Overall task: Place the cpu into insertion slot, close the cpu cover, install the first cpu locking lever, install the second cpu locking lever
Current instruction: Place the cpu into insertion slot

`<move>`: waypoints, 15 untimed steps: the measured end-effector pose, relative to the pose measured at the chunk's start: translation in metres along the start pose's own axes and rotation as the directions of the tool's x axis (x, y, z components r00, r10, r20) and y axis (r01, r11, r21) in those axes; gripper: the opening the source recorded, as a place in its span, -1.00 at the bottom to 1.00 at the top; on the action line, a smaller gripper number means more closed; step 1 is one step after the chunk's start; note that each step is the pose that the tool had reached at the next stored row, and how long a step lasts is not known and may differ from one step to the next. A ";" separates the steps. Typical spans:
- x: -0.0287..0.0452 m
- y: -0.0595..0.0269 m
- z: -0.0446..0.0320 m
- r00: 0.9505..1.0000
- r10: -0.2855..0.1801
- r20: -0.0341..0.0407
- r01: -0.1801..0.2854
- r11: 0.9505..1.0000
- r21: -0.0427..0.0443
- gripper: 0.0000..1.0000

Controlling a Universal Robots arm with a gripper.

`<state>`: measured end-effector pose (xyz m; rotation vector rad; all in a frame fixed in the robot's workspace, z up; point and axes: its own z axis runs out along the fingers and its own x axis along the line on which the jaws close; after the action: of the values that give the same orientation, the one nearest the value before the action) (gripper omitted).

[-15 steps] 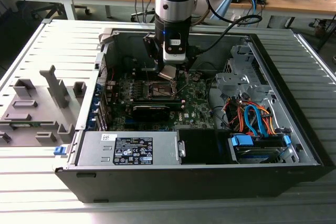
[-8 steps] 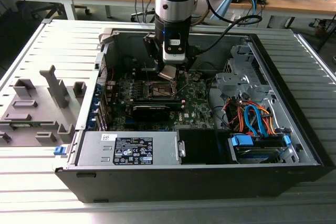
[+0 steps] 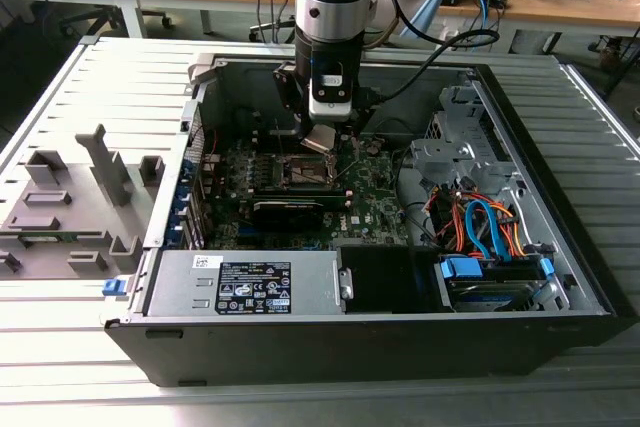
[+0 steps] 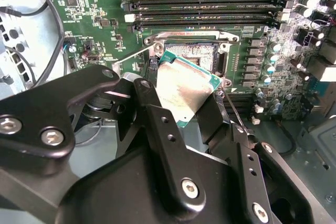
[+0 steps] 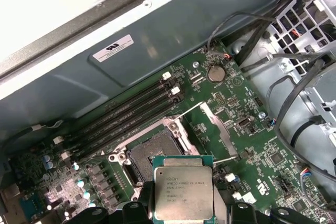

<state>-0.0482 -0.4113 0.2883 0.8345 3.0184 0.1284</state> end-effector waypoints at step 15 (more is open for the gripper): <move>0.0000 0.0000 0.0000 1.000 0.022 0.002 -0.022 1.000 0.000 0.08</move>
<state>-0.0482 -0.4113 0.2883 0.8678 3.0079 0.1274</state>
